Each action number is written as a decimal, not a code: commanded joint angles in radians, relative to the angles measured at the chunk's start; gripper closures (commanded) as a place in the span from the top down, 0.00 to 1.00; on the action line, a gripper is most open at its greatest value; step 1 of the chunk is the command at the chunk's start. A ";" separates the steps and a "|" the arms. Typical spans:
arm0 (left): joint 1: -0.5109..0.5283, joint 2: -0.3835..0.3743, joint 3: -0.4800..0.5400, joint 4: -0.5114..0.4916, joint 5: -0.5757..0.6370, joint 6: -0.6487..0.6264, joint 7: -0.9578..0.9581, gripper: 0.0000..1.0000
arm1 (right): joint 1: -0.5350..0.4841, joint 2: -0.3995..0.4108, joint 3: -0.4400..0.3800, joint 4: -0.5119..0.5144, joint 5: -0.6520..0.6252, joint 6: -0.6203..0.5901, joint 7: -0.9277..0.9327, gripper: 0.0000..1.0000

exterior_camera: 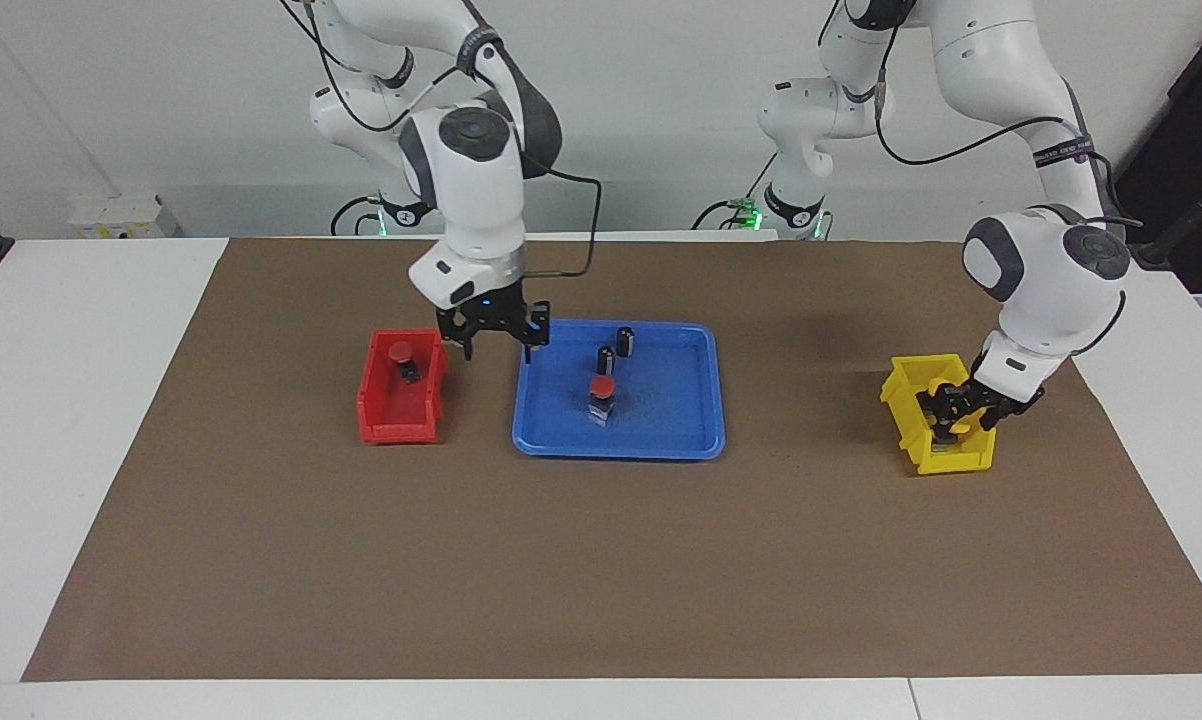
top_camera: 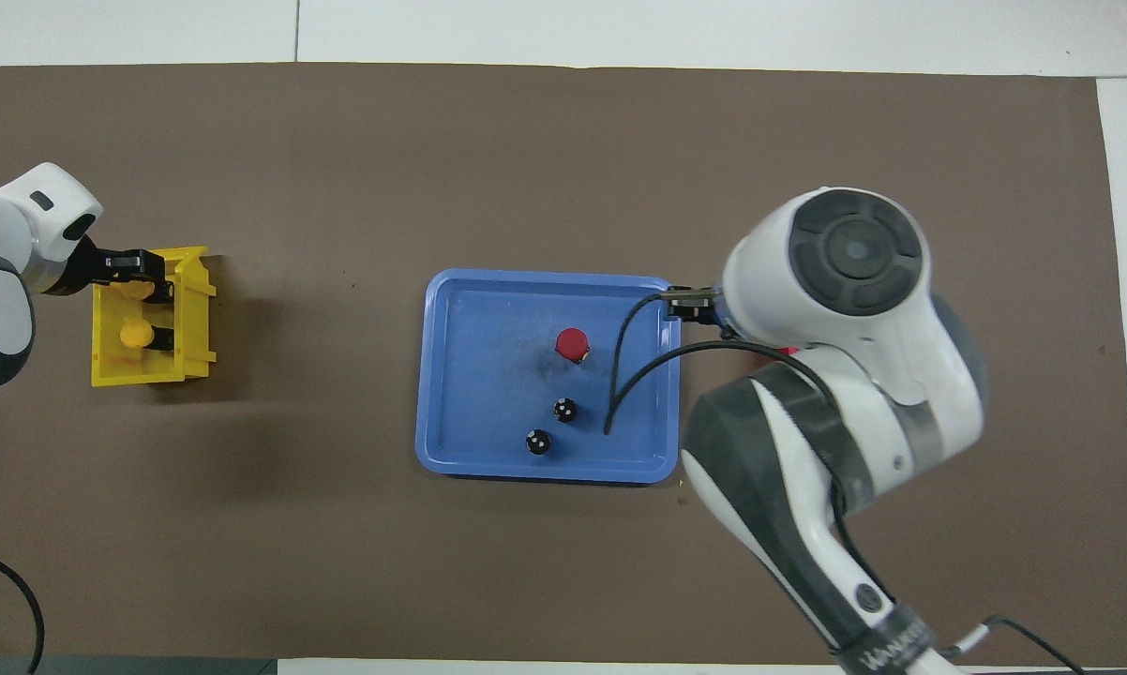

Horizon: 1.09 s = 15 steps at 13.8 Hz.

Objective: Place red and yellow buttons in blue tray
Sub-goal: 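Lift the yellow button with the left gripper while the right gripper returns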

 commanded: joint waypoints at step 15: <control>-0.448 -0.008 -0.009 0.305 0.025 -0.399 -0.577 0.01 | -0.216 -0.153 0.013 -0.454 0.101 0.312 -0.255 0.63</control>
